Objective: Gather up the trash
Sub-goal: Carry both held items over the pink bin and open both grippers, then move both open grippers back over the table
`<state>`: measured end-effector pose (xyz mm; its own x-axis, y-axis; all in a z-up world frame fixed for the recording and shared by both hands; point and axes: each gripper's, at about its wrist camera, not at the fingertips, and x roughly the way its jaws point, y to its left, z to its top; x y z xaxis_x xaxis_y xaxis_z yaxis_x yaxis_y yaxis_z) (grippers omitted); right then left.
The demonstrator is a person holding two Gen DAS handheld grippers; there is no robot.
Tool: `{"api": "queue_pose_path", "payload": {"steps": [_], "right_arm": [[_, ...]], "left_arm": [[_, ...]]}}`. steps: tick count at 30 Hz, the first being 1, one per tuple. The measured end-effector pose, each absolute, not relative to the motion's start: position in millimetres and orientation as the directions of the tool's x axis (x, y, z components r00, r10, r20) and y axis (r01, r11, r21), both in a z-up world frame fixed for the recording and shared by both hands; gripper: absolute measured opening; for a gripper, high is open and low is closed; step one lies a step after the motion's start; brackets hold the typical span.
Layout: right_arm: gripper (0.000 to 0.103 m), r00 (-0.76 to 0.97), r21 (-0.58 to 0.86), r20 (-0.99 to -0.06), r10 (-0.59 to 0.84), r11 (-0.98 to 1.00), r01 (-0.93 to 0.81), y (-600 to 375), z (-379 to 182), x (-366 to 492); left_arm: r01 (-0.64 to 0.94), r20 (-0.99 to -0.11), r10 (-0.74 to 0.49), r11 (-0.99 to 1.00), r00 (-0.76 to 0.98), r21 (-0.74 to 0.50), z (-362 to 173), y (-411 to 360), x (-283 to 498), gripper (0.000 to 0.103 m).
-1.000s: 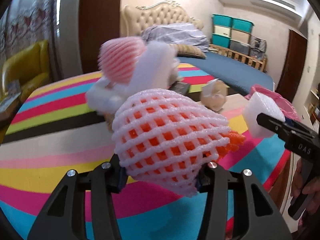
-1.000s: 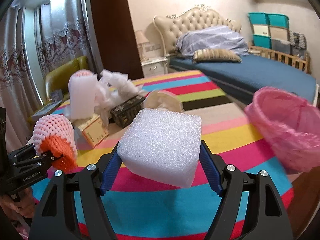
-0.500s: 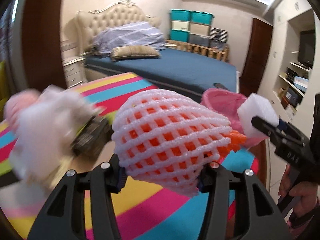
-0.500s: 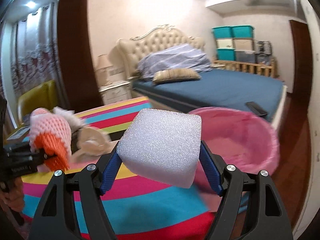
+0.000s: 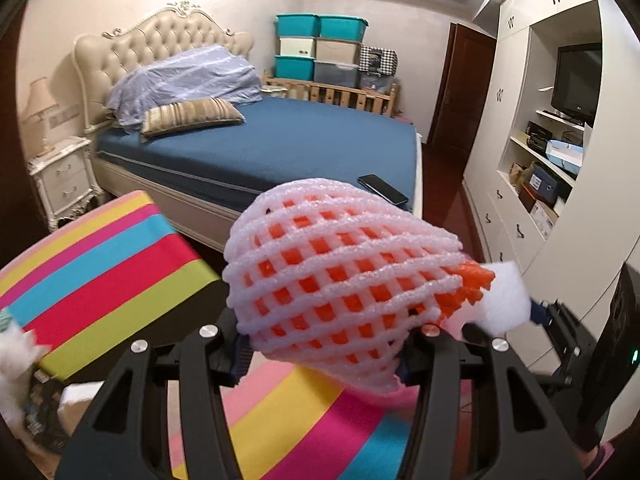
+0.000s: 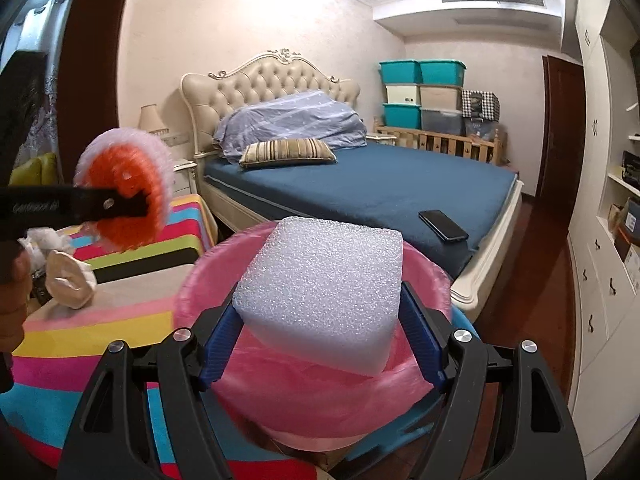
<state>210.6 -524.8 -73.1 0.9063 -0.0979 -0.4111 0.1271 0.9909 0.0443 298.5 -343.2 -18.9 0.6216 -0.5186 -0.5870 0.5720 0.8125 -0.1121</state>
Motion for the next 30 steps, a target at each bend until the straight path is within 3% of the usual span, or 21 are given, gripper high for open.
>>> {"api": "queue_pose_path", "payload": {"steps": [3, 6, 8, 13, 20, 30], "right_arm": [[0.072, 0.905, 0.047, -0.416, -0.093, 0.991, 0.123, -532, -77, 219], [0.073, 0.899, 0.031, -0.43, -0.081, 0.994, 0.105, -528, -82, 218], [0.084, 0.894, 0.022, -0.441, -0.078, 0.995, 0.098, -526, -85, 220], [0.085, 0.891, 0.057, -0.446, -0.086, 0.991, 0.124, -535, -87, 212], [0.085, 0.897, 0.114, -0.433, -0.088, 0.982, 0.151, -541, -80, 183], [0.085, 0.909, 0.166, -0.415, -0.029, 0.98, 0.107, -509, -69, 156]], "left_arm": [[0.585, -0.607, -0.532, 0.8, 0.59, -0.132, -23, -369, 318, 0.053], [0.585, -0.617, -0.539, 0.797, 0.573, -0.152, -26, -385, 333, 0.06], [0.577, -0.614, -0.545, 0.798, 0.571, -0.172, -26, -391, 342, 0.077], [0.56, -0.603, -0.541, 0.808, 0.586, -0.182, -21, -389, 345, 0.09], [0.491, -0.585, -0.51, 0.846, 0.631, -0.207, -13, -354, 330, 0.092], [0.401, -0.564, -0.377, 0.912, 0.735, -0.086, -15, -277, 268, 0.095]]}}
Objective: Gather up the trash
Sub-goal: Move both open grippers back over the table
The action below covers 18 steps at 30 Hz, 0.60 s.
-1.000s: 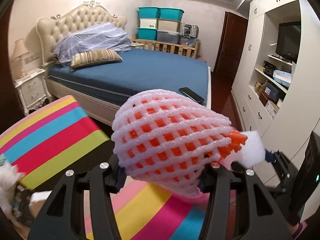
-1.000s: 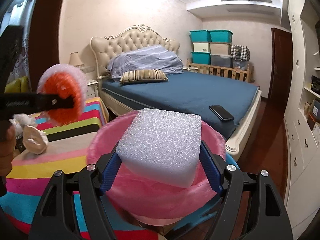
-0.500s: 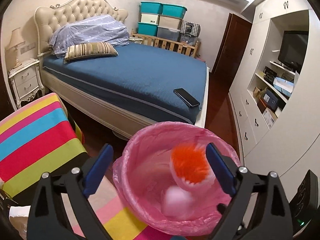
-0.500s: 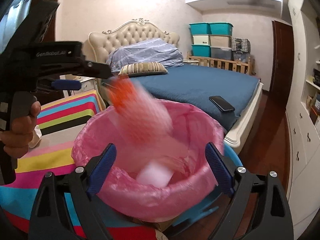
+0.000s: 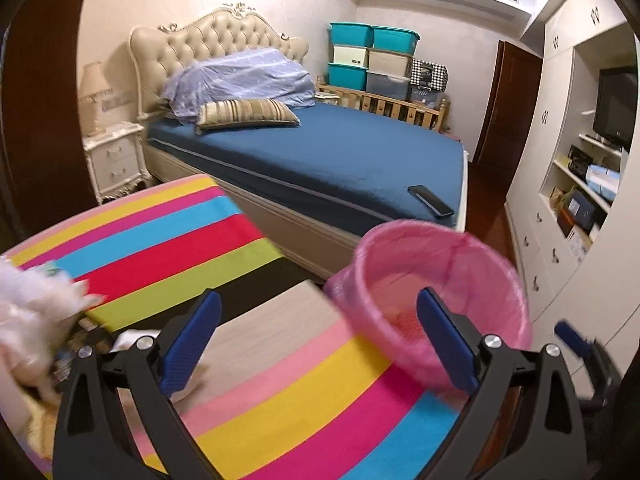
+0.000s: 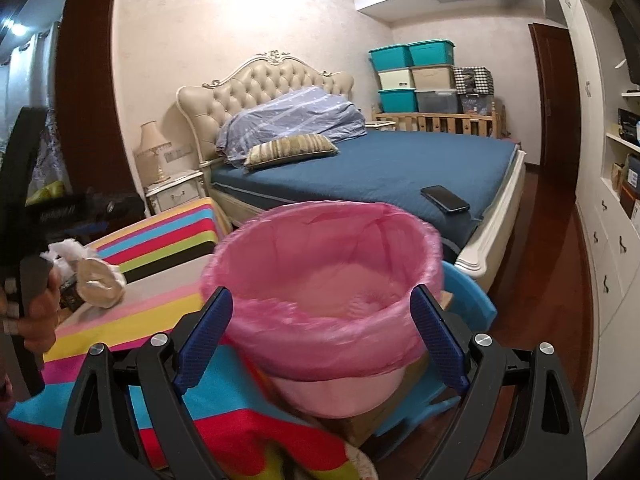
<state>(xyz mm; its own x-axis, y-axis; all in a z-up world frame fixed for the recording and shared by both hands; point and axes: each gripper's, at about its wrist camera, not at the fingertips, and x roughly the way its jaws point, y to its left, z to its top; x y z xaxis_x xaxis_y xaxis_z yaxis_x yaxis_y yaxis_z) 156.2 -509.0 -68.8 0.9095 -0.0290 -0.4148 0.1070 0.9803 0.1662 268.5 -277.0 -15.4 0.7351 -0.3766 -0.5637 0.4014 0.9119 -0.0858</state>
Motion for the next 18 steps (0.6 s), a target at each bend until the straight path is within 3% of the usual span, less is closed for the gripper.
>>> {"api": "queue_pose_path", "payload": {"steps": [12, 18], "right_arm": [[0.085, 0.882, 0.19, -0.45, 0.137, 0.98, -0.056, -421, -67, 169], [0.085, 0.843, 0.17, -0.474, 0.255, 0.966, -0.196, -351, -63, 177]], "left_arm": [[0.36, -0.515, -0.288, 0.932, 0.807, 0.043, -23, -157, 169, 0.095], [0.231, -0.501, -0.157, 0.969, 0.851, 0.089, -31, -76, 135, 0.095]]}}
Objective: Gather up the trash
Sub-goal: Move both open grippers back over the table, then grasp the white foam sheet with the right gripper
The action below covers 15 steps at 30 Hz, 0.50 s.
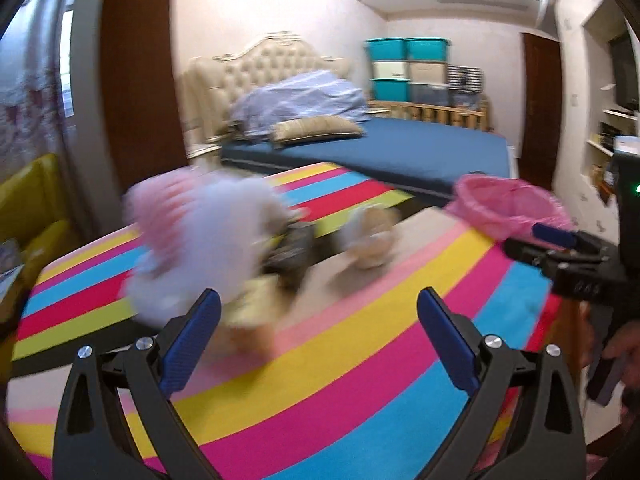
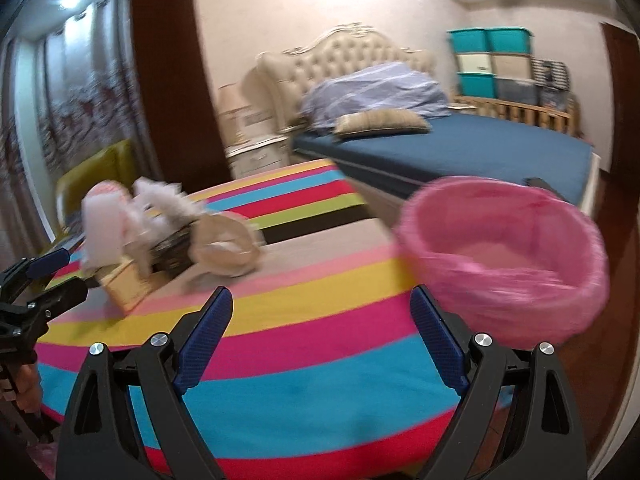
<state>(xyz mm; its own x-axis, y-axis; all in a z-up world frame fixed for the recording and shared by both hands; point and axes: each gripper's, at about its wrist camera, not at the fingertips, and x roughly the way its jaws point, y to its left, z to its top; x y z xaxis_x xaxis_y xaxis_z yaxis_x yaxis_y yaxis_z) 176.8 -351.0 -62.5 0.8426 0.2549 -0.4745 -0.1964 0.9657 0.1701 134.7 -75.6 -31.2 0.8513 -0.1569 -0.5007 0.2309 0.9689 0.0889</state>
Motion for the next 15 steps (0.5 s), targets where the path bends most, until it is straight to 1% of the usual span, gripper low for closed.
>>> {"api": "queue_pose_path", "payload": {"steps": [8, 12, 15], "right_arm": [[0.085, 0.778, 0.183, -0.491, 0.393, 0.919, -0.348, -263, -61, 191], [0.085, 0.739, 0.185, -0.504, 0.446, 0.892, -0.412, -222, -58, 202], [0.085, 0.716, 0.204, -0.505, 0.482, 0.873, -0.444, -202, -55, 208]], "left_arm": [[-0.025, -0.502, 0.046, 0.999, 0.864, 0.048, -39, 36, 118, 0.095], [-0.095, -0.522, 0.096, 0.995, 0.847, 0.028, -48, 71, 113, 0.095], [-0.12, -0.547, 0.098, 0.993, 0.832, -0.004, -57, 91, 109, 0.095]]}}
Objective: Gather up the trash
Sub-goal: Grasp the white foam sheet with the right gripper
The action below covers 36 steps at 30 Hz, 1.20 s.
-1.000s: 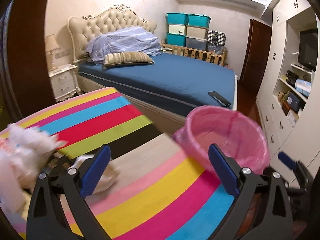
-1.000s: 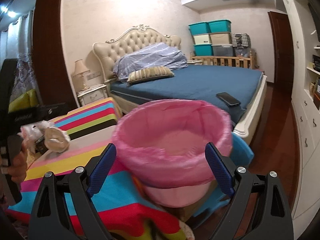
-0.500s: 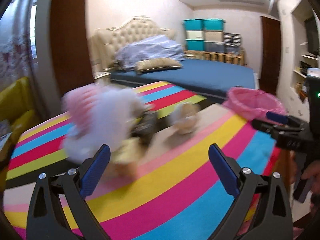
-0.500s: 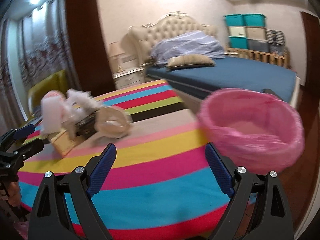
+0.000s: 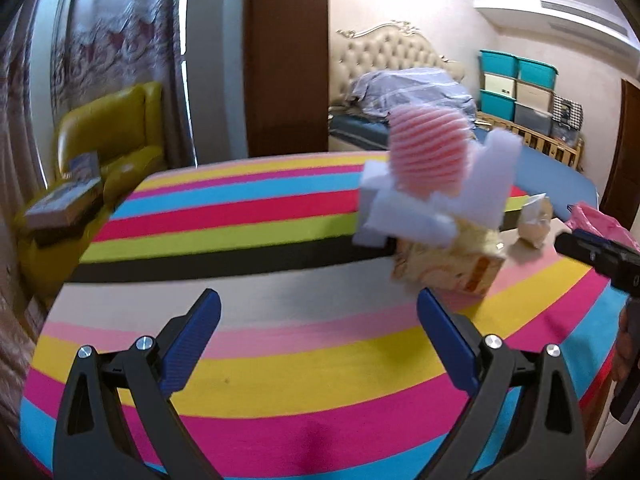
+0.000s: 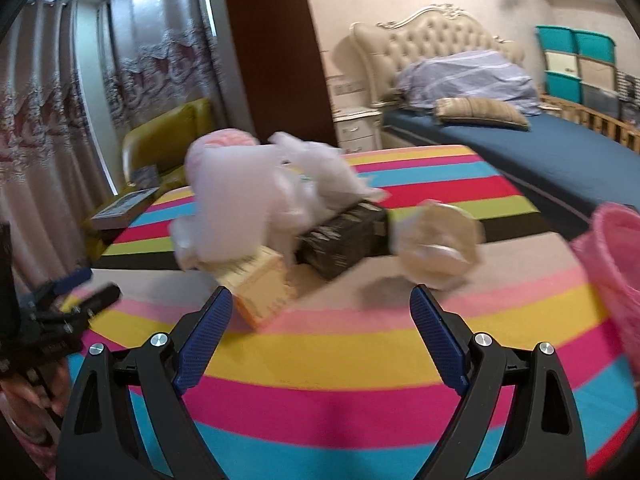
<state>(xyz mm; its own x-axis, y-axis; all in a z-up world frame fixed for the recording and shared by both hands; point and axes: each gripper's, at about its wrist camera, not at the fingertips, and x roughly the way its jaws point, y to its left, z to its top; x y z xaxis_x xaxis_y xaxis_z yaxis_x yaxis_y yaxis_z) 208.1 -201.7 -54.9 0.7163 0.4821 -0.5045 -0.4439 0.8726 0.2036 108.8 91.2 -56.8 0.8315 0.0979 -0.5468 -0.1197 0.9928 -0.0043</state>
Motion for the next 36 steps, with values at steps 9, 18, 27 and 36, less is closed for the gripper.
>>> {"api": "queue_pose_path", "payload": {"steps": [9, 18, 27, 36], "right_arm": [[0.085, 0.673, 0.241, -0.499, 0.546, 0.833, -0.497, -148, -42, 239], [0.084, 0.639, 0.27, -0.509, 0.577, 0.812, -0.518, -130, -47, 267], [0.057, 0.709, 0.224, -0.419, 0.567, 0.821, -0.525, -170, -33, 238], [0.057, 0.767, 0.164, -0.398, 0.504, 0.861, -0.481, -218, -36, 207]], "left_arm": [[-0.16, -0.574, 0.114, 0.987, 0.811, -0.031, -68, 113, 104, 0.095], [-0.153, -0.587, 0.115, 0.988, 0.802, -0.015, -71, 108, 107, 0.095], [-0.097, -0.595, 0.051, 0.994, 0.802, -0.045, -67, 83, 123, 0.095], [-0.03, -0.597, -0.038, 0.994, 0.801, -0.104, -63, 49, 155, 0.096]]}}
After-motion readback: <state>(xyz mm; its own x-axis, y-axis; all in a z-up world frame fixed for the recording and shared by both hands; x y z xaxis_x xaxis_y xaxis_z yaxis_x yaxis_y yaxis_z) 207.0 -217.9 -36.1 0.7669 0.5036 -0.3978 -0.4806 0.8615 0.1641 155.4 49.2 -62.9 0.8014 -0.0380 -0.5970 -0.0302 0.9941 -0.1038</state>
